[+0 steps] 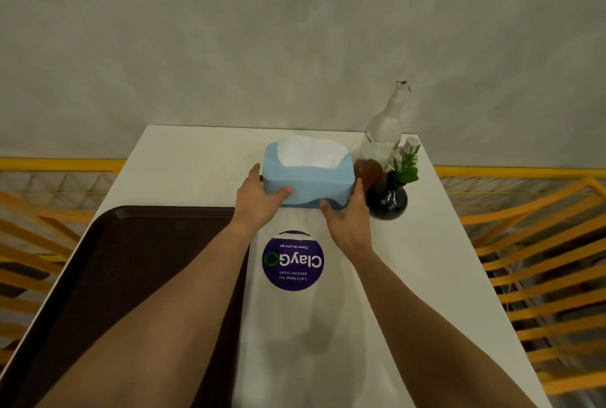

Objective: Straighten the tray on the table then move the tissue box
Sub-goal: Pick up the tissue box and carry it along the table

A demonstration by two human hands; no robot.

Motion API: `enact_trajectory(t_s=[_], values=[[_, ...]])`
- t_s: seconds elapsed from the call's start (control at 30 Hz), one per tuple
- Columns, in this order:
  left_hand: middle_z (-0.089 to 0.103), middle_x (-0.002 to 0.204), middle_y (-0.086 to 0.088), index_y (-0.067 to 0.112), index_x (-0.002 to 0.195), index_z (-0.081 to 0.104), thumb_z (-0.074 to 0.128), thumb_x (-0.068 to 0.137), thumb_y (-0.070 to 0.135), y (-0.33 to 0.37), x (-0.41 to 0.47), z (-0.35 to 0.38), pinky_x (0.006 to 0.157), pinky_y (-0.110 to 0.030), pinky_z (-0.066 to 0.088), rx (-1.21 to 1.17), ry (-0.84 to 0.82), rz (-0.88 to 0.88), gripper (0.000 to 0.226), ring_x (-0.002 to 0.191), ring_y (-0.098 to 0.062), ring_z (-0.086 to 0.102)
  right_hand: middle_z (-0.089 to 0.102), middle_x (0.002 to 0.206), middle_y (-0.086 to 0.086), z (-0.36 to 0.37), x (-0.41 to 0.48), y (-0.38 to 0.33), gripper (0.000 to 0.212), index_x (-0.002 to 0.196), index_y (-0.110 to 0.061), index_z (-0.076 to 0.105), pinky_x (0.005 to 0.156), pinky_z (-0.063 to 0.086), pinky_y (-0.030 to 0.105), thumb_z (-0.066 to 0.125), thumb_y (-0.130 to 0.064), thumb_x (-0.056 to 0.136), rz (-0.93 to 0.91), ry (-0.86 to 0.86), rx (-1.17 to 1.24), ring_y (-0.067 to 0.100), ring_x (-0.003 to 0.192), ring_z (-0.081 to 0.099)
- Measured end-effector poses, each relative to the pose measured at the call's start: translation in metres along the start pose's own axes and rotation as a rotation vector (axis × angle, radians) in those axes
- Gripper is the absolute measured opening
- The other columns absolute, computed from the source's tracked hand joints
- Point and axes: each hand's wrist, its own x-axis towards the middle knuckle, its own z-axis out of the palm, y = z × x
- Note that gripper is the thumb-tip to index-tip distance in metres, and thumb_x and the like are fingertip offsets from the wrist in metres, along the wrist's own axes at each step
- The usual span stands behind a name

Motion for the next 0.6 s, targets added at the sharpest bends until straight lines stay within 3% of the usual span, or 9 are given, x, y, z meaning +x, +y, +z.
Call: enact_trajectory(t_s=[0.17,0.33,0.5,0.6], values=[[0.063,0.127,-0.016,0.009,0.138,0.054,0.073,0.089,0.016,-0.004,-0.003,-0.008,0.096,-0.041,0.053,0.204,-0.002,0.090,0.053,0.114,-0.033,0.063,0.047,0.136,0.012,-0.003,0.005,0.004,0.075,0.151,-0.014,0.034,0.107,0.042,0.050,0.075,-0.032,0.090,-0.023,0.027,-0.110,0.033,0.127,0.045],[0.066,0.129,-0.015,0.008,0.140,0.056,0.074,0.089,0.015,-0.001,-0.005,-0.021,0.099,-0.045,0.053,0.216,0.002,0.117,0.054,0.110,-0.032,0.067,0.050,0.136,0.013,-0.005,0.002,-0.004,0.072,0.147,-0.010,0.039,0.107,0.044,0.053,0.076,-0.034,0.090,-0.019,0.042,-0.127,0.034,0.126,0.048],[0.066,0.134,-0.008,0.013,0.142,0.056,0.077,0.086,0.012,0.005,-0.006,-0.044,0.094,-0.029,0.051,0.093,0.033,0.117,0.060,0.107,-0.025,0.070,0.053,0.130,0.011,-0.002,-0.004,-0.026,0.068,0.142,-0.011,0.043,0.103,0.047,0.050,0.076,-0.036,0.089,-0.086,0.085,-0.114,0.029,0.120,0.050],[0.066,0.134,-0.006,0.016,0.143,0.056,0.077,0.086,0.014,0.004,-0.009,-0.073,0.094,-0.030,0.051,0.068,0.081,0.139,0.060,0.107,-0.023,0.070,0.054,0.127,0.007,0.013,-0.008,-0.048,0.066,0.140,-0.014,0.045,0.099,0.050,0.049,0.075,-0.042,0.088,-0.126,0.080,-0.111,0.024,0.116,0.052]])
